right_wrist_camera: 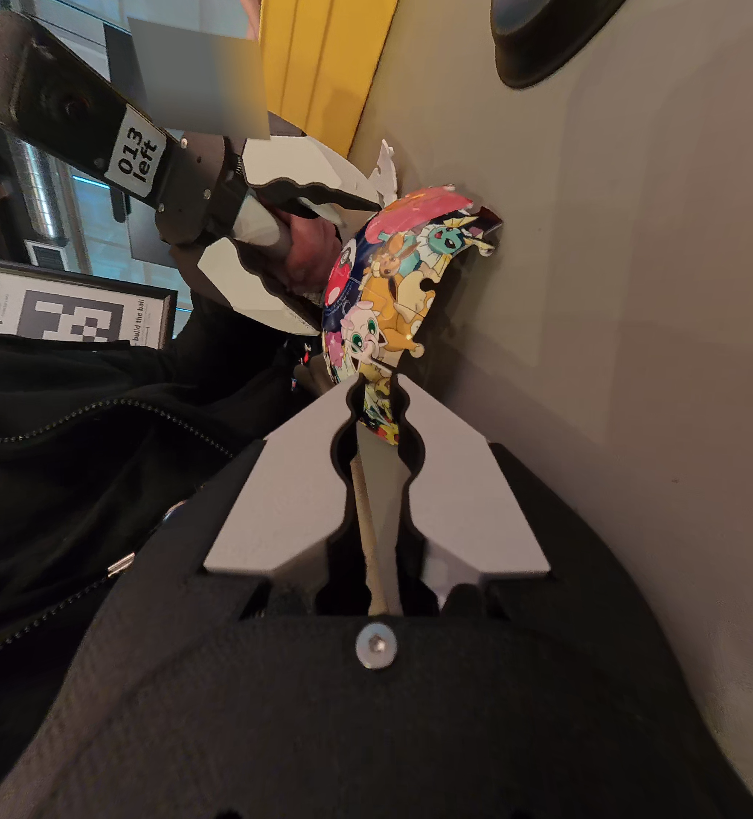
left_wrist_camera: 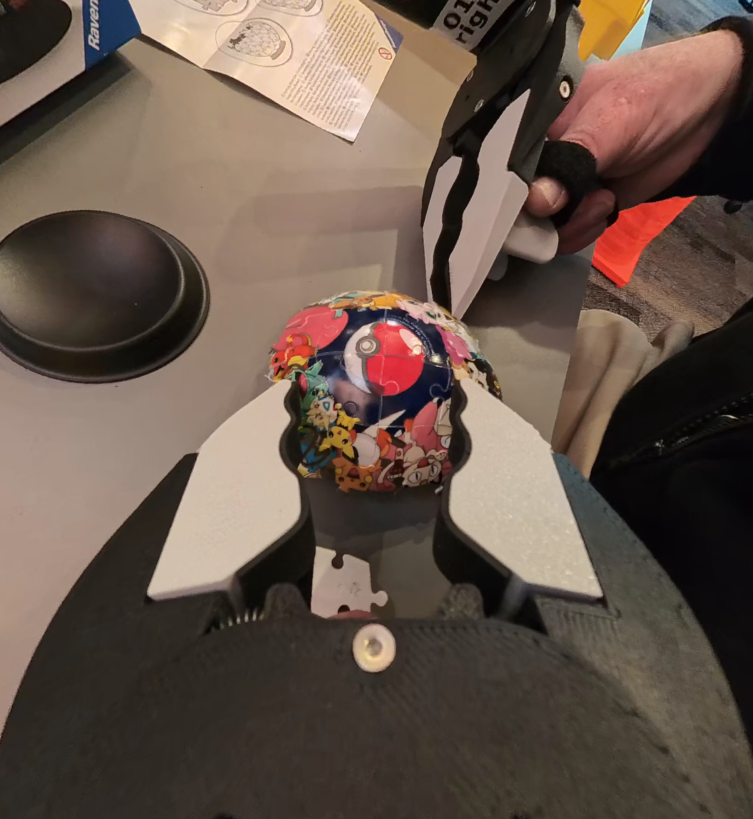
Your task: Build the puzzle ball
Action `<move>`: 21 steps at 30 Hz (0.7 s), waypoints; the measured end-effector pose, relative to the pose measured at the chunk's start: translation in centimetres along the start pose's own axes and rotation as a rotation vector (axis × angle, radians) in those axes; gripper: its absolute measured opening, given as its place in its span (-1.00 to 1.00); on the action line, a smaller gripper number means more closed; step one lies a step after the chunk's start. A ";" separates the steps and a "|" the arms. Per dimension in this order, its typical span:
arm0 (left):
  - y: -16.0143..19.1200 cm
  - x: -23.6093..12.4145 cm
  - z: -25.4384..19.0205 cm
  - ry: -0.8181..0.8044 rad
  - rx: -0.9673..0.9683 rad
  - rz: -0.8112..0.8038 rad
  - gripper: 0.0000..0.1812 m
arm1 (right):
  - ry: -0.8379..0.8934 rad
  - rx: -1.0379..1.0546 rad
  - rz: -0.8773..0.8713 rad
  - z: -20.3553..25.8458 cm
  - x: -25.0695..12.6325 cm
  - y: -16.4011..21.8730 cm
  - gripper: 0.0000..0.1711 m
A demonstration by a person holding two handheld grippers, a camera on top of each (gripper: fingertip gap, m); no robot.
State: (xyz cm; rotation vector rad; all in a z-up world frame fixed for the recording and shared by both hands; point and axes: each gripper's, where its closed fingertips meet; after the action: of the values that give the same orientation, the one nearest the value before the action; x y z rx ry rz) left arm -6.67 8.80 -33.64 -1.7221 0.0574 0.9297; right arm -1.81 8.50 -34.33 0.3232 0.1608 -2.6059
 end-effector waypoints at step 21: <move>0.0 -0.2 0.0 0.009 -0.011 -0.026 -0.28 | -0.082 0.041 0.025 0.9 0.5 -0.1 -0.94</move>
State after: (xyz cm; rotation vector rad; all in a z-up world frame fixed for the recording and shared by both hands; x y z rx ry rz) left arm -6.85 8.73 -33.56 -1.7336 0.0364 0.9047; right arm -2.42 8.27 -33.61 0.2303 0.0747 -2.5954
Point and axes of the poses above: each gripper's, where its closed fingertips meet, x out along the fingers, y out of its underside, z = x × y across the jaws, and after that the axes turned 15 degrees about x, right-handed
